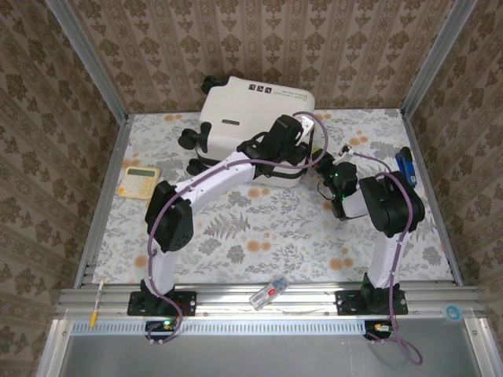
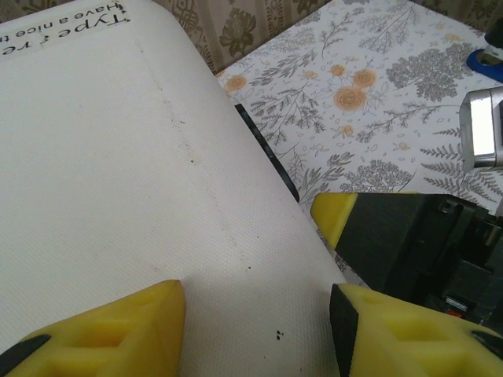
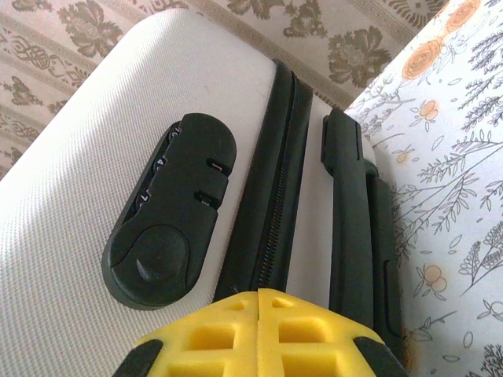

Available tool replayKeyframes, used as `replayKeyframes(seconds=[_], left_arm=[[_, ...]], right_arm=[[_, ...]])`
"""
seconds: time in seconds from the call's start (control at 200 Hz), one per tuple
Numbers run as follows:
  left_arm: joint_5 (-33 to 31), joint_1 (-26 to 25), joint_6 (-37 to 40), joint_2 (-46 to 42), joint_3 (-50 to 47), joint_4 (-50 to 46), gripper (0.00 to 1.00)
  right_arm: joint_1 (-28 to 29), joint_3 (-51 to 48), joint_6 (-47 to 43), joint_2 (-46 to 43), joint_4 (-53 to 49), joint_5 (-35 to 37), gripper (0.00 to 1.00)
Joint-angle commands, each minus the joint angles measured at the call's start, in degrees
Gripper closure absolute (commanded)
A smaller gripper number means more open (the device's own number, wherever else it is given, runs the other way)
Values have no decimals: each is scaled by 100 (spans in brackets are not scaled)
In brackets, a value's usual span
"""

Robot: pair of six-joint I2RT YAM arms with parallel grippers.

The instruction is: Pack the luggage

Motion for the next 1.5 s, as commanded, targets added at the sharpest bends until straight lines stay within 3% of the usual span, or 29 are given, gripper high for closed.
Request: replayKeyframes(seconds=[0.0, 0.175, 0.44, 0.595, 0.89, 1.025, 1.11, 1.295, 1.495], left_arm=[[276, 66, -383, 508, -587, -2267, 48], [308, 112, -383, 504, -762, -2187, 50], [269, 158, 139, -41, -1287, -2125, 51], [489, 167, 497, -708, -1892, -1924, 51], [837, 193, 1259, -1504, -2562, -1893, 51], [980, 291, 1483, -1646, -2487, -1922, 51], [1189, 405, 1680, -1759, -2447, -1907, 51], [1918, 864, 2036, -2019, -2481, -1898, 53], [2740, 1310, 2333, -2490, -2606, -1911, 53]], right_arm=[[-407, 300, -7, 162, -64, 1728, 100], [-416, 188, -154, 15, -86, 1690, 100], [-222, -644, -1007, -839, -358, 411, 100], [73, -1188, -1629, -1774, -1316, 30, 100], [960, -1708, -2322, -3572, -3540, 108, 100], [963, -1593, -2594, -4297, -4786, -162, 72], [959, -1364, -2893, -4620, -5541, -406, 59], [927, -656, -3533, -4360, -6739, -1409, 55], [942, -97, -3925, -3426, -6858, -2415, 60]])
